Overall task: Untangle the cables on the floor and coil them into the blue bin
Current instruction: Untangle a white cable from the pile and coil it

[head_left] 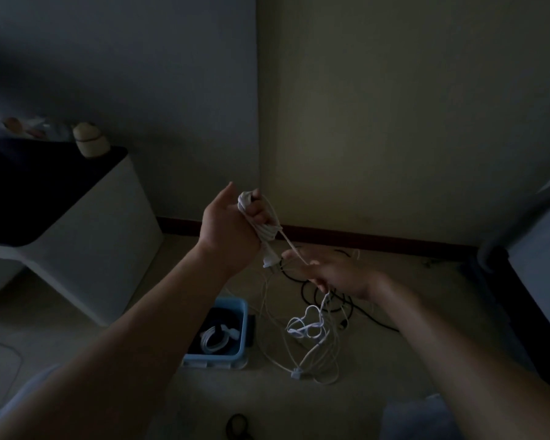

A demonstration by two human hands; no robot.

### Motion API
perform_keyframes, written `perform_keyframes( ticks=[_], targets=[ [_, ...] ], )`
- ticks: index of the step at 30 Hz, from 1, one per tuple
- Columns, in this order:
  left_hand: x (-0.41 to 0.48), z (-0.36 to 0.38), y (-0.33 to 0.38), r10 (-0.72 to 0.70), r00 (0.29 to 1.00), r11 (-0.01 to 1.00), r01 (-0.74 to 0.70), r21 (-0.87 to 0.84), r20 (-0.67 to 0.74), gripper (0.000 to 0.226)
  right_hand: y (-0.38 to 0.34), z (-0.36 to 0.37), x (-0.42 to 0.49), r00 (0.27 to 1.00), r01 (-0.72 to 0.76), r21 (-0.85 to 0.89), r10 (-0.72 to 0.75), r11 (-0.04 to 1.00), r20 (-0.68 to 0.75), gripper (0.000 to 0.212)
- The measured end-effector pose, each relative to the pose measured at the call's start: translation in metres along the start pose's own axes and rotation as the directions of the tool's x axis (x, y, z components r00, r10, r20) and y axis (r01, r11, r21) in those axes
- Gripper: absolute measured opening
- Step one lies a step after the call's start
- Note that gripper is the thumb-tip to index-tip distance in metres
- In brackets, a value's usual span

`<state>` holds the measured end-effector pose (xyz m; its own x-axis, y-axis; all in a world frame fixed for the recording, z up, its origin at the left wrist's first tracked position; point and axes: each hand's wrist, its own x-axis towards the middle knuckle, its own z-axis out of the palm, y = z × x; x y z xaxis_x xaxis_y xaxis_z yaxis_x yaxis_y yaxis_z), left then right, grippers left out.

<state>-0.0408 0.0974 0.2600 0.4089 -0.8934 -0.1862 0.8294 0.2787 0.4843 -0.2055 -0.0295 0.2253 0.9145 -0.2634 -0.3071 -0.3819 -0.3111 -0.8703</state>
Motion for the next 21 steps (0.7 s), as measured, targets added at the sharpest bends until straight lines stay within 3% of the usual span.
perform_keyframes(
  ticks=[4,8,11,15,21],
  targets=[
    [0.0,0.0,0.002,0.038,0.999,0.998,-0.038,0.057,0.004,0.045,-0.002,0.009,-0.001,0.999,0.01,-0.134,-0.015,0.991,-0.032,0.055],
    [0.0,0.007,-0.002,0.108,0.991,0.979,-0.092,0.185,-0.082,0.048,-0.016,0.016,-0.007,0.982,0.139,-0.155,-0.156,0.978,-0.105,0.023],
    [0.0,0.015,-0.007,0.18,0.973,0.952,-0.136,0.274,-0.143,0.049,-0.026,0.015,-0.011,0.967,0.231,0.077,-0.221,0.97,-0.126,0.018],
    [0.001,0.017,-0.008,0.29,0.947,0.915,-0.232,0.329,-0.136,0.048,-0.018,0.008,-0.007,0.986,0.158,0.216,-0.14,0.964,-0.095,0.022],
    [0.011,0.003,0.001,0.435,0.883,0.832,-0.318,0.455,-0.176,0.045,-0.017,0.014,-0.007,0.996,0.087,0.127,-0.083,0.988,-0.034,0.017]
  ],
)
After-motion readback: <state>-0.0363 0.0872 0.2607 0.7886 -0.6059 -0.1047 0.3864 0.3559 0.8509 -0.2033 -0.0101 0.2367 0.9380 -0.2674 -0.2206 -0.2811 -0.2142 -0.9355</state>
